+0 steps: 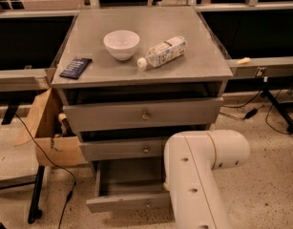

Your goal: Open bottom drawer

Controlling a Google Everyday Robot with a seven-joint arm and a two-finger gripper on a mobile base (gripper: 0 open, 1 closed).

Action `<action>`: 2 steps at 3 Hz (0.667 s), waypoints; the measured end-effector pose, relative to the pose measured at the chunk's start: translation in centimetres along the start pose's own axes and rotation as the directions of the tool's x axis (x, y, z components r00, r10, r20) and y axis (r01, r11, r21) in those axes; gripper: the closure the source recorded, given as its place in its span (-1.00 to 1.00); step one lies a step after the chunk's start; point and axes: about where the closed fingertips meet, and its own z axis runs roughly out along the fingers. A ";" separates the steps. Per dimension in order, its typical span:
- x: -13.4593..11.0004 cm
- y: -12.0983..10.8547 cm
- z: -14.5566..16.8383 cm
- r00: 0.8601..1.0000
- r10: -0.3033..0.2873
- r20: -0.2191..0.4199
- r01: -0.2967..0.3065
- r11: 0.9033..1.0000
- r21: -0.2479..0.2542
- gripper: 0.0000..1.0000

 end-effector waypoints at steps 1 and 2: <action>-0.1 -0.1 0.0 1.000 0.000 0.000 0.000 1.000 0.000 0.01; 0.3 0.3 0.3 0.999 -0.035 -0.022 0.034 0.999 -0.007 -0.62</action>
Offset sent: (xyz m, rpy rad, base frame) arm -0.0153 -0.0010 -0.0044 -0.0355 0.0260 0.0892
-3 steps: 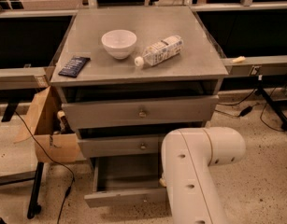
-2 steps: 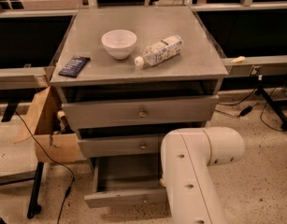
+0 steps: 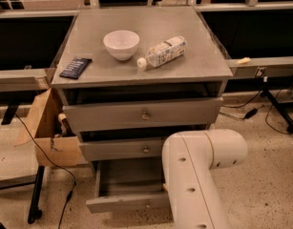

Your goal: Open bottom drawer

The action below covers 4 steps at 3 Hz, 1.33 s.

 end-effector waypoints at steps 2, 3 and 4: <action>0.1 0.2 0.3 1.000 -0.026 -0.016 0.026 1.000 -0.008 -1.00; 1.4 1.1 0.6 0.997 -0.061 -0.041 0.061 0.998 -0.023 -1.00; 1.4 1.2 0.8 0.996 -0.069 -0.047 0.068 0.997 -0.026 -1.00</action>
Offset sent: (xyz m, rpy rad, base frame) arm -0.0276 -0.0018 -0.0089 -0.0325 0.0441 0.1039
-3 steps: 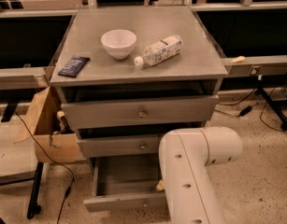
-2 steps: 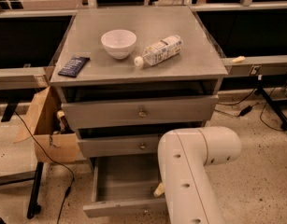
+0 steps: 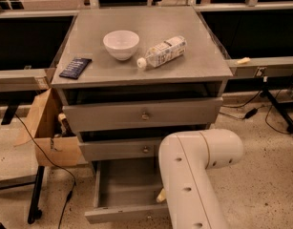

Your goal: Open bottom drawer

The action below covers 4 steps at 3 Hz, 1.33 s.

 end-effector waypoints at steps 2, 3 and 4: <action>0.8 0.1 0.0 1.000 0.014 0.016 -0.014 0.999 0.031 -0.02; 1.5 0.4 0.1 1.000 0.016 0.017 -0.017 0.999 0.046 0.45; 2.4 0.7 -0.2 1.000 -0.010 -0.008 0.010 0.999 0.045 0.91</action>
Offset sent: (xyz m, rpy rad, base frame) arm -0.0128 -0.0129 0.0007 -0.0212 -0.0719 -0.0546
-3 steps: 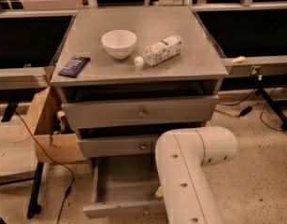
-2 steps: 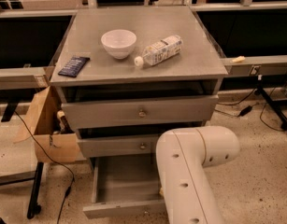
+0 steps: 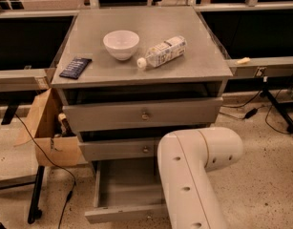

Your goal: Open bottom drawer

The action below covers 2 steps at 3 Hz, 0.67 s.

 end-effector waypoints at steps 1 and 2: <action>1.3 0.2 -0.6 0.999 -0.027 -0.044 0.026 1.000 -0.013 0.98; 0.9 -0.1 -0.6 0.999 -0.027 -0.044 0.026 1.000 -0.013 0.56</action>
Offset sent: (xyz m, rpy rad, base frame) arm -0.0386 -0.0267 0.0127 -0.0605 0.1179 0.0828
